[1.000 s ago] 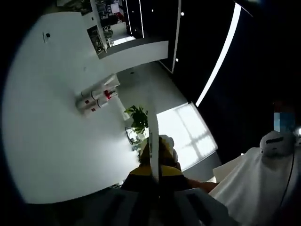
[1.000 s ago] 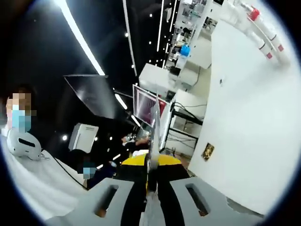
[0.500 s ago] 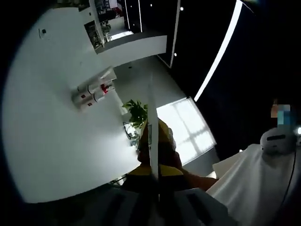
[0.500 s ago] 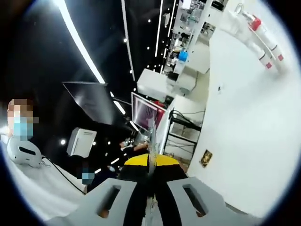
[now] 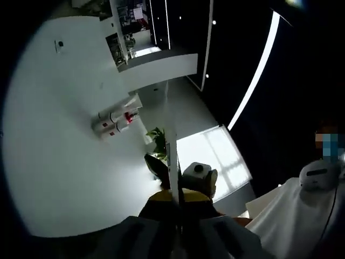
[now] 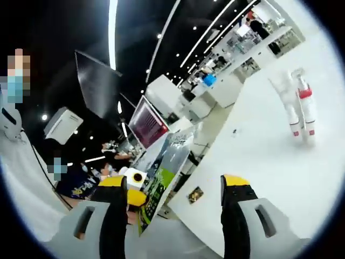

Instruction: Arrange the skincare products in the storage area until every visible bottle or jar stands upright without overlapping.

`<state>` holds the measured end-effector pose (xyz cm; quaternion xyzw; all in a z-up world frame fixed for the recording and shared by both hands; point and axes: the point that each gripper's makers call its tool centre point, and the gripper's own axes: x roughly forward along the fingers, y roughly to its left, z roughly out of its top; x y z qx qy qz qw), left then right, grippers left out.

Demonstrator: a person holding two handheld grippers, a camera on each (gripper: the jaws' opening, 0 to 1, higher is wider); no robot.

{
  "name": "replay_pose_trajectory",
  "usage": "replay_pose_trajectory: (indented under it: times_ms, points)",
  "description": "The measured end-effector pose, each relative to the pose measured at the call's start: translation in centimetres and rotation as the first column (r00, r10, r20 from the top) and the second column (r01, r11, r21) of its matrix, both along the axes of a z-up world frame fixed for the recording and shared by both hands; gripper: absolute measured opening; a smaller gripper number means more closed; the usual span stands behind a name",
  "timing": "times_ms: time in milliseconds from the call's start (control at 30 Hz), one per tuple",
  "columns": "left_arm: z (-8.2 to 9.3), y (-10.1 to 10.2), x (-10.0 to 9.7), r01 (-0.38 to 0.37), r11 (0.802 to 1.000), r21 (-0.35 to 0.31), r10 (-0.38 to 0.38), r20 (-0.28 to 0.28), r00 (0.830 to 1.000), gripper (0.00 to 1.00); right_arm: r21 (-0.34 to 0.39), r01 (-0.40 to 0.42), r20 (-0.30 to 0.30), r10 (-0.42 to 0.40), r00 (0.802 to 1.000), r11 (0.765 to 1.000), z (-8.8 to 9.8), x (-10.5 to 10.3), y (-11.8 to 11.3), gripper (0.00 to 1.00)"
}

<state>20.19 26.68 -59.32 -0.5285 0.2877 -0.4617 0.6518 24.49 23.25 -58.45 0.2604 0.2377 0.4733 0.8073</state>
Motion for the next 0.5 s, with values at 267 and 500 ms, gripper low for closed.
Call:
replay_pose_trajectory:
  times_ms: [267,500]
  points:
    - [0.0,1.3,3.8,-0.035,0.999,0.035,0.035,0.006,0.999,0.01,-0.405,0.115,0.162,-0.052,0.985,0.907,-5.1,-1.6,-5.4,0.89]
    - [-0.4,1.2,8.6,-0.049,0.997,0.06,0.049,0.0,0.999,0.01,-0.523,0.251,0.284,-0.111,0.952,0.814,-6.9,-1.7,-7.7,0.91]
